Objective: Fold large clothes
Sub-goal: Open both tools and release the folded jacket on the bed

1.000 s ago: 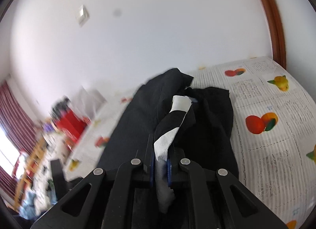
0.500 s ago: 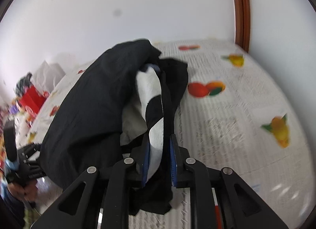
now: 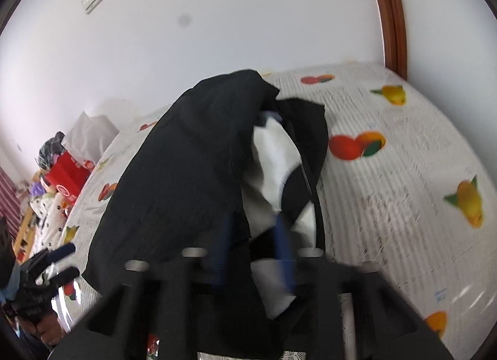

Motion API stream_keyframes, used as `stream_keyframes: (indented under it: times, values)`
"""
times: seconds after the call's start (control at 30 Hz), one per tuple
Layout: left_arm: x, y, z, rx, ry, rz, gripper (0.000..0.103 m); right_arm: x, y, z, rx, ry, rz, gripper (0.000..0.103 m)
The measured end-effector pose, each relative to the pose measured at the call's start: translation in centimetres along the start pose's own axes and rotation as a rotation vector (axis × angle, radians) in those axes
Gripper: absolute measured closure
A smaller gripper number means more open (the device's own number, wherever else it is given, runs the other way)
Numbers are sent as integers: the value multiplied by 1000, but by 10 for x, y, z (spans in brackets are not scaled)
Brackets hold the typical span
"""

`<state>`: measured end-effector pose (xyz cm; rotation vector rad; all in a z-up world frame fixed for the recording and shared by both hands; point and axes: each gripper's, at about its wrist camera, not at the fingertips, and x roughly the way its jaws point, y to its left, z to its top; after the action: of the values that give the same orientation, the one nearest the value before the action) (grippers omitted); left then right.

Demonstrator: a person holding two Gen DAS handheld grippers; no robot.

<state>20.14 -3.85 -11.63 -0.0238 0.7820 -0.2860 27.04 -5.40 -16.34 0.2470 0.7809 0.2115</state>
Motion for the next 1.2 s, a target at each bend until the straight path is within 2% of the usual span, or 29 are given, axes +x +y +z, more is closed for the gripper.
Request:
stream_keyframes:
  times: [0.07, 0.17, 0.23, 0.43, 0.53, 0.6, 0.77, 0.97, 1.03, 1.07, 1.1, 1.13, 1.2]
  values:
    - [12, 1, 5, 1, 17, 22, 36, -3, -6, -8, -6, -31, -26, 103]
    - [40, 0, 2, 8, 100, 32, 36, 5, -16, -20, 28, 23, -58, 103]
    - [50, 1, -2, -11, 144, 8, 36, -3, -11, -24, -8, 19, -77, 103]
    - [27, 5, -10, 7, 98, -1, 36, -42, 0, -25, -94, -8, -172, 100]
    - [17, 12, -19, 8, 104, -6, 36, -59, -13, -37, -70, 4, -193, 87]
    - [17, 14, -26, 11, 118, 0, 36, -63, -22, -47, -46, 33, -195, 72]
    - [18, 13, -38, 37, 134, 25, 37, -52, -28, -71, -8, 104, -133, 72]
    - [34, 15, -32, 1, 142, 10, 50, -19, -19, -66, -13, 112, -120, 73]
    - [37, 13, -29, -5, 135, -2, 66, -8, -18, -60, -24, 132, -100, 78]
    - [39, 12, -28, -3, 134, -7, 73, -5, -17, -59, -29, 133, -86, 88]
    - [41, 12, -26, -5, 140, -6, 85, -2, -16, -58, -30, 134, -84, 89]
    - [42, 11, -25, -8, 139, 4, 91, -1, -13, -54, -45, 127, -95, 91]
    - [42, 16, -24, -24, 132, -2, 92, 2, -9, -48, -62, 116, -110, 94]
